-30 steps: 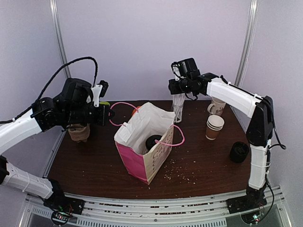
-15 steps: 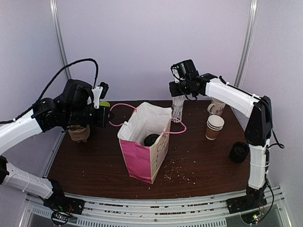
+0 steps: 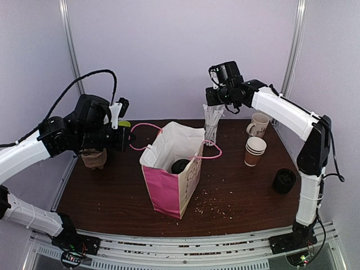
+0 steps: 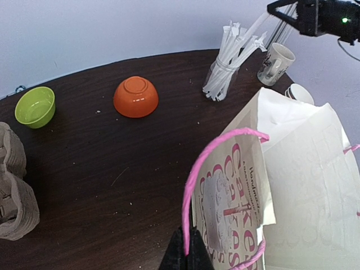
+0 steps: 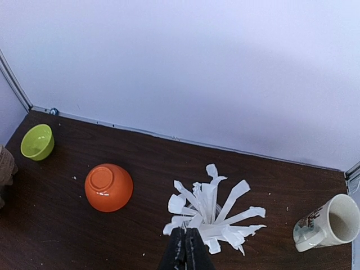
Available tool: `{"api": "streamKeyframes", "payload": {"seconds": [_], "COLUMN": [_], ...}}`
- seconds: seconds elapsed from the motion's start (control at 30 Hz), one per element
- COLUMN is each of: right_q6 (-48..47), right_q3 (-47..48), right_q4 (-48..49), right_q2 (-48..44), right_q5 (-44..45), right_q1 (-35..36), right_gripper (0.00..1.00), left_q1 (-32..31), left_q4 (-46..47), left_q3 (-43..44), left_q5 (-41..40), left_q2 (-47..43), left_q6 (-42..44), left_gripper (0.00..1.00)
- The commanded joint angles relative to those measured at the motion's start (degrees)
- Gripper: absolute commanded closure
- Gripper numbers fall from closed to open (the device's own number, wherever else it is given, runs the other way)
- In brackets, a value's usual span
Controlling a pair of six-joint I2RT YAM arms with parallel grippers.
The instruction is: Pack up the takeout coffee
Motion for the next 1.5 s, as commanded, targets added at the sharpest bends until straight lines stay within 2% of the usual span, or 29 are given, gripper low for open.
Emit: {"api": "streamKeyframes", "payload": {"seconds": [0.0,0.43,0.53,0.67,0.83,0.97,1.1,1.3,1.47], "right_q6": [0.2,3.5,4.3,5.0,5.0,4.3,5.0,5.3,7.6], "right_q3": [3.6,3.8,3.9,5.8,5.2,1.8,-2.9,-9.2,-16.1], "right_q4": [-2.0,-8.4,-8.7,-12.4,-18.0,-19.9,-18.8,-16.9,-9.8], "right_q2": [-6.9,-21.2,-24.6,-27.2,-30.2,-31.8,-31.9,-30.1,-28.8], "right_q5": [2.2,-2.9,-9.9,-26.5,-34.4,-28.6,-26.5,-23.9,-27.0], "right_q1": [0.0,0.8,0.8,1.3,5.7,14.5,19.4,23.7,25.0], "right_gripper": [1.0,1.0,1.0,1.0,1.0,1.0,1.0,1.0,1.0], "left_q1": [0.4,0.5,0.4,0.5,0.4,0.5,0.5,0.4,0.5], "left_q4": [1.4,3.7,4.1,4.4,5.4,6.3,6.7,6.7,7.4], "left_q3": [0.1,0.2,0.3,1.2,1.9,2.0,2.1,1.8,0.9], "left_q5": [0.3,2.5,2.4,3.0,4.5,5.8,6.3,6.4,6.6], "left_q2": [-0.7,0.3,0.6,1.4,2.3,2.9,3.1,2.4,1.7], "left_q6": [-0.1,-1.4,-1.4,-1.6,-2.2,-2.7,-2.9,-3.2,-3.4], "left_gripper": [1.0,1.0,1.0,1.0,1.0,1.0,1.0,1.0,1.0]}}
